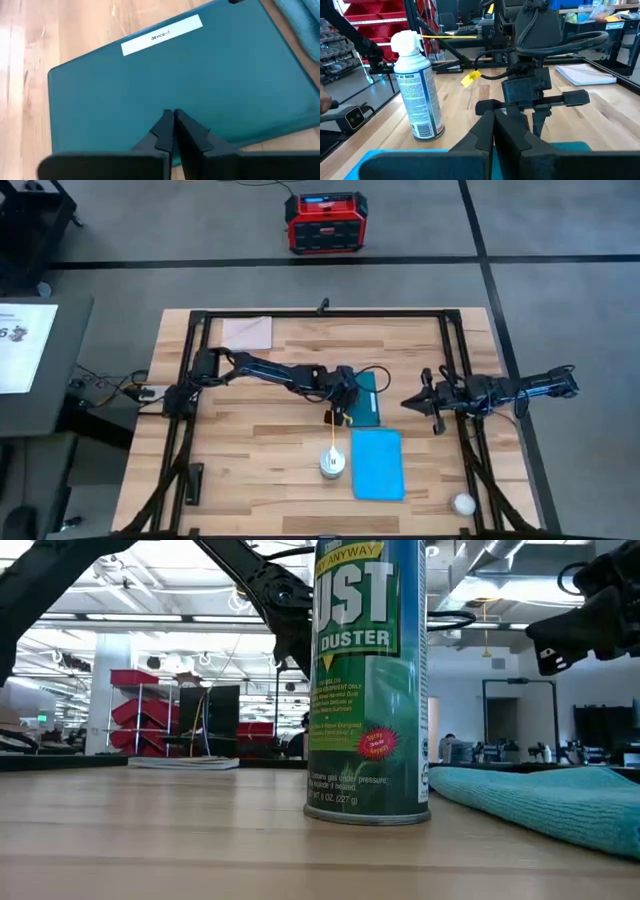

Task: Apply microfiber cloth
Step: Spray the back of the green tablet using the white spray bottle

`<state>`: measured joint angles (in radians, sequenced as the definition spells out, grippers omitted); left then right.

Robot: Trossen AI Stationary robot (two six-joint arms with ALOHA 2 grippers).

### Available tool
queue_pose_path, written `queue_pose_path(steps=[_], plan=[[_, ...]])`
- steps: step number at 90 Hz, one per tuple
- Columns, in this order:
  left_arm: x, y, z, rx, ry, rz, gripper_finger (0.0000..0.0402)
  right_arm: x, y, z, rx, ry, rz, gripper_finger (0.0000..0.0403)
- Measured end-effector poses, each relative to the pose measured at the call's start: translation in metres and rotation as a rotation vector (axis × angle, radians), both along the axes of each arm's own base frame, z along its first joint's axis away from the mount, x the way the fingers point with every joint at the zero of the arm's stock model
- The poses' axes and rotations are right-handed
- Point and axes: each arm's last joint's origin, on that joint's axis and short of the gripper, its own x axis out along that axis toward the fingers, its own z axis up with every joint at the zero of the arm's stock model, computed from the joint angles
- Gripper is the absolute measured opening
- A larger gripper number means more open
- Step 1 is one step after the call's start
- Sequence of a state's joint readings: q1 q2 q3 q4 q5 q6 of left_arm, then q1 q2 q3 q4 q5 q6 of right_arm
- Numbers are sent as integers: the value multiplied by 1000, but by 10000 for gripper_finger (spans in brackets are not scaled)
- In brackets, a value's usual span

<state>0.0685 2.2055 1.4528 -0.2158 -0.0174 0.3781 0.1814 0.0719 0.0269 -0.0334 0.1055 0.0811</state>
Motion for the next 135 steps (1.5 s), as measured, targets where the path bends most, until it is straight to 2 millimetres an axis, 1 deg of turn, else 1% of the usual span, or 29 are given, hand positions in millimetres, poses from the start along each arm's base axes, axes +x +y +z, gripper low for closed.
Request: queue_pose_path(steps=[21, 43, 60, 65, 75, 92, 102, 112, 126, 135], plan=[[0, -1, 0, 13, 3, 4, 0, -1, 2, 0, -2, 14, 40, 0], [0, -2, 2, 14, -1, 1, 0, -3, 4, 4, -19, 50, 66, 0], [-2, -3, 8, 14, -1, 0, 0, -4, 5, 4, -37, 54, 74, 0], [-6, -3, 8, 14, 2, 0, 0, -4, 5, 4, -35, 57, 74, 0], [-18, -1, 16, 7, -10, 17, 0, -4, 5, 4, -35, 57, 74, 0], [-48, -1, 29, -11, -47, 54, 0, -4, 4, 4, -40, 53, 49, 0], [-61, -2, 41, -25, -101, 75, 0, -3, 3, 5, -42, 49, 26, 0], [-69, -3, 52, -44, -129, 99, 0, -3, 3, 5, -44, 47, 6, 0], [-71, -4, 70, -66, -190, 110, 0, -3, 2, 5, -34, 46, -25, 0], [-72, -6, 73, -127, -195, 80, 0, -3, 0, 6, -19, 41, -100, 2]])
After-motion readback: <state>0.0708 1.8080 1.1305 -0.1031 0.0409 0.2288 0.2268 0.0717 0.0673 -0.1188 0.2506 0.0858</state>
